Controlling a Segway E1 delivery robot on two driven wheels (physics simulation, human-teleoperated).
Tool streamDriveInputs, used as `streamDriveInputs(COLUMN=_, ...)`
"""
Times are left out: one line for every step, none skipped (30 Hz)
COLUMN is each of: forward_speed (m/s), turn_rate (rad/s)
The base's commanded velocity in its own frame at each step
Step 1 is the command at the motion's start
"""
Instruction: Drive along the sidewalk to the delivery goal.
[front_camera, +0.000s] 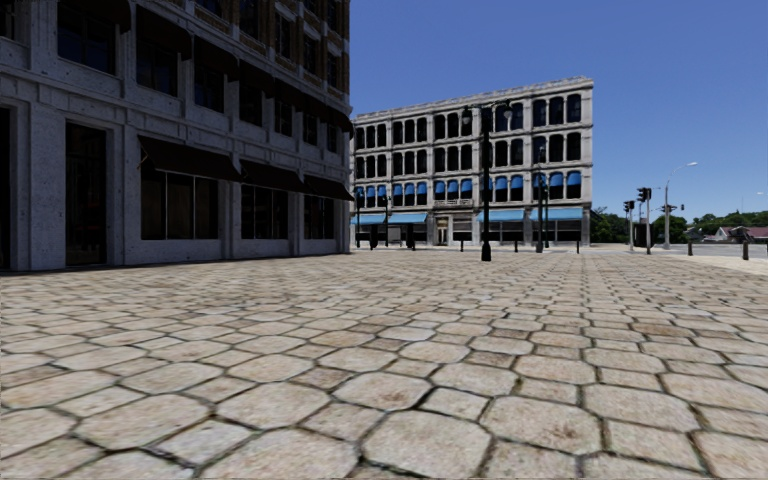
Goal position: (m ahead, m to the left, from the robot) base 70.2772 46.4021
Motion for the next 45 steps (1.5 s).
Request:
streamDriveInputs(forward_speed=2.0, turn_rate=0.0)
streamDriveInputs(forward_speed=2.0, turn_rate=0.0)
streamDriveInputs(forward_speed=2.0, turn_rate=0.0)
streamDriveInputs(forward_speed=2.0, turn_rate=0.0)
streamDriveInputs(forward_speed=2.0, turn_rate=0.0)
streamDriveInputs(forward_speed=2.0, turn_rate=0.0)
streamDriveInputs(forward_speed=2.0, turn_rate=0.0)
streamDriveInputs(forward_speed=2.0, turn_rate=0.0)
streamDriveInputs(forward_speed=2.0, turn_rate=0.0)
streamDriveInputs(forward_speed=2.0, turn_rate=0.0)
streamDriveInputs(forward_speed=2.0, turn_rate=0.0)
streamDriveInputs(forward_speed=2.0, turn_rate=0.0)
streamDriveInputs(forward_speed=2.0, turn_rate=0.0)
streamDriveInputs(forward_speed=2.0, turn_rate=0.0)
streamDriveInputs(forward_speed=2.0, turn_rate=0.0)
streamDriveInputs(forward_speed=2.0, turn_rate=0.0)
streamDriveInputs(forward_speed=2.0, turn_rate=0.0)
streamDriveInputs(forward_speed=2.0, turn_rate=0.0)
streamDriveInputs(forward_speed=2.0, turn_rate=0.0)
streamDriveInputs(forward_speed=2.0, turn_rate=0.0)
streamDriveInputs(forward_speed=2.0, turn_rate=0.0)
streamDriveInputs(forward_speed=2.0, turn_rate=0.0)
streamDriveInputs(forward_speed=2.0, turn_rate=0.0)
streamDriveInputs(forward_speed=2.0, turn_rate=0.0)
streamDriveInputs(forward_speed=2.0, turn_rate=0.0)
streamDriveInputs(forward_speed=2.0, turn_rate=0.0)
streamDriveInputs(forward_speed=2.0, turn_rate=0.0)
streamDriveInputs(forward_speed=2.0, turn_rate=0.0)
streamDriveInputs(forward_speed=2.0, turn_rate=0.0)
streamDriveInputs(forward_speed=2.0, turn_rate=0.0)
streamDriveInputs(forward_speed=2.0, turn_rate=0.0)
streamDriveInputs(forward_speed=2.0, turn_rate=0.0)
streamDriveInputs(forward_speed=2.0, turn_rate=0.0)
streamDriveInputs(forward_speed=2.0, turn_rate=0.0)
streamDriveInputs(forward_speed=2.0, turn_rate=0.0)
streamDriveInputs(forward_speed=2.0, turn_rate=0.0)
streamDriveInputs(forward_speed=2.0, turn_rate=0.0)
streamDriveInputs(forward_speed=2.0, turn_rate=0.0)
streamDriveInputs(forward_speed=2.0, turn_rate=0.0)
streamDriveInputs(forward_speed=2.0, turn_rate=0.0)
streamDriveInputs(forward_speed=2.0, turn_rate=0.0)
streamDriveInputs(forward_speed=2.0, turn_rate=0.0)
streamDriveInputs(forward_speed=2.0, turn_rate=0.0)
streamDriveInputs(forward_speed=2.0, turn_rate=0.0)
streamDriveInputs(forward_speed=2.0, turn_rate=0.0)
